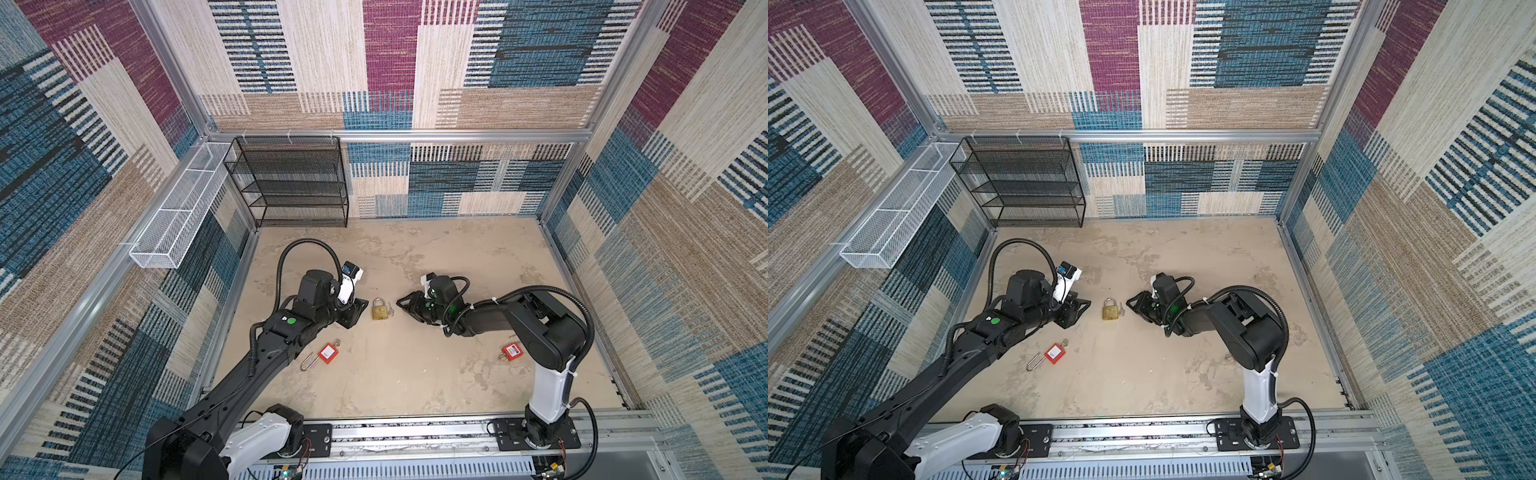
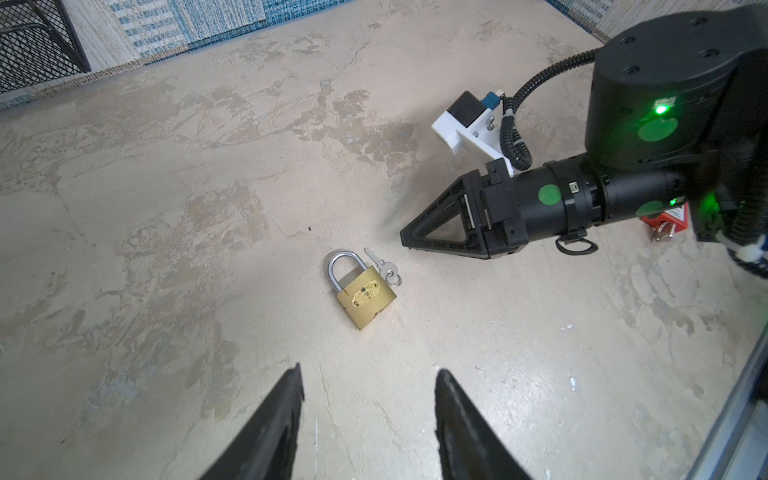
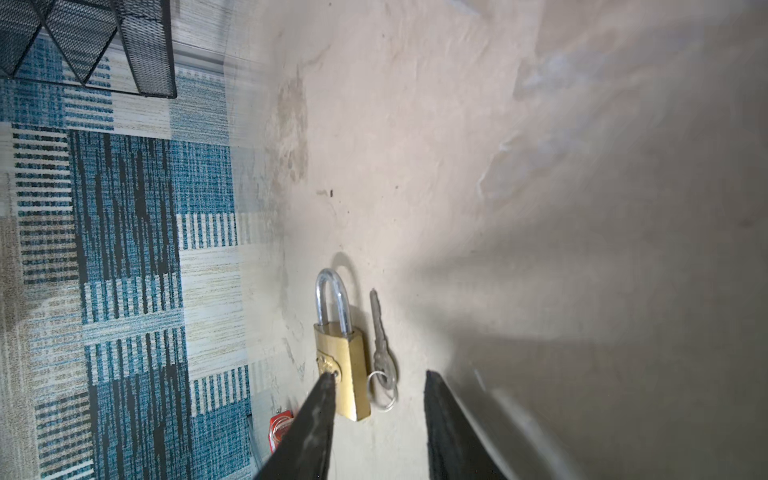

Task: Lock with the key

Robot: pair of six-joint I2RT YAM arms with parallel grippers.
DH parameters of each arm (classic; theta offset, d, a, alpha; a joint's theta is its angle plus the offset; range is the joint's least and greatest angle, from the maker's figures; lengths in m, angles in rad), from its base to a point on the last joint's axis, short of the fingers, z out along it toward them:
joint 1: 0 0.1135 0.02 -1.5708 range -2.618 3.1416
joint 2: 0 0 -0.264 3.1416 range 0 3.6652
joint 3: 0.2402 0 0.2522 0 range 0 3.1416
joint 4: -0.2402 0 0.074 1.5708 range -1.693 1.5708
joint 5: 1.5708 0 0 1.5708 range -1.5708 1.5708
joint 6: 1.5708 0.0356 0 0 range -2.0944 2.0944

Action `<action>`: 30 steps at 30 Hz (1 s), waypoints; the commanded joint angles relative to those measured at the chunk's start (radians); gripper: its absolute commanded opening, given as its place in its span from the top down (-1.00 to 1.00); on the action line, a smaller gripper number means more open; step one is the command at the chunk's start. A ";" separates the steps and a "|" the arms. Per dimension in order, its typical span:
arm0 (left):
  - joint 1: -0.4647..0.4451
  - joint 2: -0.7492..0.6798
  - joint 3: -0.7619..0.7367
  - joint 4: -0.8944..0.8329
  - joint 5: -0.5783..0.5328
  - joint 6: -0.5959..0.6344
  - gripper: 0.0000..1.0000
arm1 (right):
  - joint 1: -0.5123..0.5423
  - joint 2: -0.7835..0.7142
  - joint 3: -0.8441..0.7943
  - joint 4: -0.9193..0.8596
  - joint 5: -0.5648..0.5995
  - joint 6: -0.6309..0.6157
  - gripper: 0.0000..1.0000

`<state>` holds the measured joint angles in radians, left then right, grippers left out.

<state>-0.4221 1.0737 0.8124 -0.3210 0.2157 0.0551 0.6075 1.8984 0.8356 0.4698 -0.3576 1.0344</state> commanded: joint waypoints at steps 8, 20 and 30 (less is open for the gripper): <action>0.022 0.088 0.115 -0.240 -0.046 -0.066 -0.05 | 0.001 -0.091 0.081 -0.246 0.086 -0.232 0.22; -0.008 0.074 0.208 -0.545 -0.168 -0.170 -0.06 | -0.002 -0.293 0.032 -0.334 0.158 -0.351 0.20; -0.012 -0.016 0.017 -0.565 -0.205 -0.575 -0.07 | -0.047 -0.432 -0.020 -0.319 0.102 -0.459 0.19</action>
<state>-0.4343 1.0698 0.8665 -0.8589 0.0555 -0.3542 0.5777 1.4952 0.8272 0.1368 -0.2276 0.6231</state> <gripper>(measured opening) 0.530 0.406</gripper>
